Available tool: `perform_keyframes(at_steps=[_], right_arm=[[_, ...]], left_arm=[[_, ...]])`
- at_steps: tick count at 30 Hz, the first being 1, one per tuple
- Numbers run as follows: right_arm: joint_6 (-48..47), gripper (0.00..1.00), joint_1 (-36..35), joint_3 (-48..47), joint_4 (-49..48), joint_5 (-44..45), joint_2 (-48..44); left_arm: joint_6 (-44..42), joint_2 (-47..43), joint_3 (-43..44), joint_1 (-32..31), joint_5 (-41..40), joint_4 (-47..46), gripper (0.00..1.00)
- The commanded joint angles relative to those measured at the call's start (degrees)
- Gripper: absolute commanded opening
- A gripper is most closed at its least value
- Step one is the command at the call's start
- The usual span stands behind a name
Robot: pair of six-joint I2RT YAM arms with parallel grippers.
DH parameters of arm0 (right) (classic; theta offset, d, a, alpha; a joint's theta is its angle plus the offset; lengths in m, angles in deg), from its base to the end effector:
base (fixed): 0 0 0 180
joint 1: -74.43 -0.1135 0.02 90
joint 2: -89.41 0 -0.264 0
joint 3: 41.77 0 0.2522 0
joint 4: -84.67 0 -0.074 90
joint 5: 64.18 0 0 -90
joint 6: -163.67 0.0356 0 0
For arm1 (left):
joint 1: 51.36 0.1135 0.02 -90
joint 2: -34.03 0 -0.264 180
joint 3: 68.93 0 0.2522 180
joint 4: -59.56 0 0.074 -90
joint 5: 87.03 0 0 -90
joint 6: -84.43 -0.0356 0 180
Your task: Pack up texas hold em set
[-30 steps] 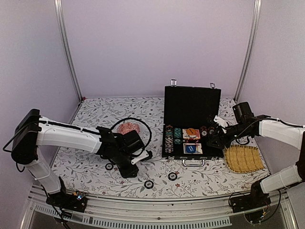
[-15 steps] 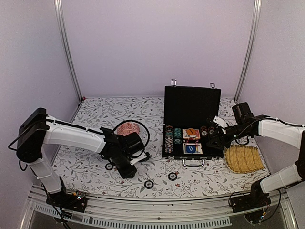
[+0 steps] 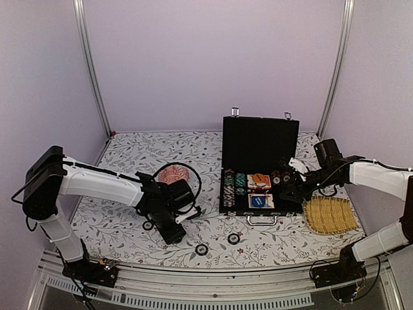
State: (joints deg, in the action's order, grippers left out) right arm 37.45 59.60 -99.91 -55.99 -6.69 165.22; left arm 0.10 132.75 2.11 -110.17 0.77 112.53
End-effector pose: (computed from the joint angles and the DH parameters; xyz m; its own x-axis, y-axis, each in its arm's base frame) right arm 0.2389 0.0831 0.2056 -0.3594 -0.6106 -0.7056 -0.8815 0.4704 0.0419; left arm 0.1571 -0.2569 0.1492 -0.5926 0.7883 -0.1654 0.7969 0.6037 0.0216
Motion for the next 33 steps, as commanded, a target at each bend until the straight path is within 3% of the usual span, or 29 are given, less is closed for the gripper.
perform_keyframes(at_steps=[1,7,14,22,33], right_arm=[[-0.6,0.60,0.3,-0.3,0.3,-0.6,0.5],[-0.7,0.60,0.3,-0.4,0.5,-0.7,1.1],[-0.8,0.60,0.3,-0.4,0.7,-0.8,1.4],[-0.9,0.60,0.3,-0.5,0.9,-0.8,1.8],[-1.0,0.60,0.3,-0.6,1.1,-0.6,2.2]], left_arm=[[0.3,0.0,1.9,0.8,0.4,2.6,0.62],[-0.2,2.3,2.9,1.1,2.9,2.7,0.68],[-0.4,4.5,2.8,1.7,2.8,4.5,0.59],[-0.5,4.1,2.6,1.8,3.8,6.4,0.59],[-1.7,7.2,4.6,1.9,4.6,3.6,0.46]])
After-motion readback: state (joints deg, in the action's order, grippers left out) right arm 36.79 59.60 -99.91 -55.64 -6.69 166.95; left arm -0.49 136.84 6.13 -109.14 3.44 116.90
